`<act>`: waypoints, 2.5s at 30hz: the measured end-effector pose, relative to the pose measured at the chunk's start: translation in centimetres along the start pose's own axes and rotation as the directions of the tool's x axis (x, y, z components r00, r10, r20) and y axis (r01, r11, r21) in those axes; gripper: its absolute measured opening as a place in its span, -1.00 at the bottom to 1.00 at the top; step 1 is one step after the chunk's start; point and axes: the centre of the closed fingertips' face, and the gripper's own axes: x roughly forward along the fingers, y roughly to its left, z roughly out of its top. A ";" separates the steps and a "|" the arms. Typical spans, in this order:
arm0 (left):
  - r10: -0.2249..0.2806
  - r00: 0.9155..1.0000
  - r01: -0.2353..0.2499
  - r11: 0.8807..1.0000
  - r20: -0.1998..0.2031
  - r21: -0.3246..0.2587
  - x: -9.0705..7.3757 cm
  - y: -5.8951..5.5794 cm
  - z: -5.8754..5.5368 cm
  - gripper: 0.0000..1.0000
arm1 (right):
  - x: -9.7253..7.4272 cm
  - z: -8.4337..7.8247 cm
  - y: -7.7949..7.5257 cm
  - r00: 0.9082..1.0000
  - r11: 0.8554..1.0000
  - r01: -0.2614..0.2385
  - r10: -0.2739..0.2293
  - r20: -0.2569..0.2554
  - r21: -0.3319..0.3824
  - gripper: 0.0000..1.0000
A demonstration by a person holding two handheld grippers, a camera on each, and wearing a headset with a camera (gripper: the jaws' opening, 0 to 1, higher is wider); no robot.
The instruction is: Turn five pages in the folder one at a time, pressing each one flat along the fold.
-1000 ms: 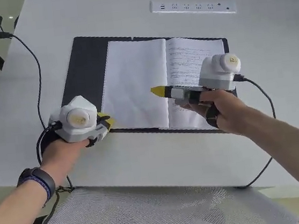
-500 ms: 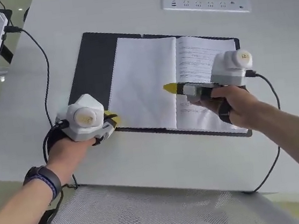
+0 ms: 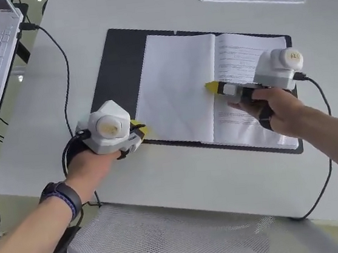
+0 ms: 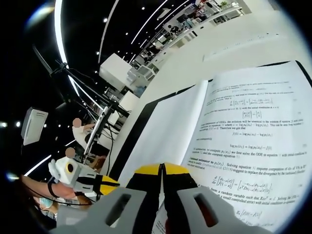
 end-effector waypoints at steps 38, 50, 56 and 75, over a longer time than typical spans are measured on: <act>0.006 1.000 -0.007 1.000 -0.016 -0.019 -0.4 -0.2 0.3 -0.96 | 4.4 8.0 -4.5 0.981 0.990 0.013 -0.040 0.190 0.142 -1.00; 0.007 1.000 -0.007 0.999 -0.015 -0.031 -0.3 0.0 0.2 -0.97 | 5.8 10.7 -6.3 0.964 0.988 0.048 -0.084 0.253 0.144 -1.00; 0.007 1.000 -0.007 0.999 -0.014 -0.038 0.0 0.3 0.0 -0.98 | 6.3 12.7 -8.0 0.949 0.983 0.067 -0.115 0.293 0.170 -1.00; 0.010 1.000 -0.010 0.999 -0.012 -0.039 1.0 0.8 -0.6 -0.95 | 6.0 11.5 -7.9 0.965 0.992 0.054 -0.081 0.249 0.116 -1.00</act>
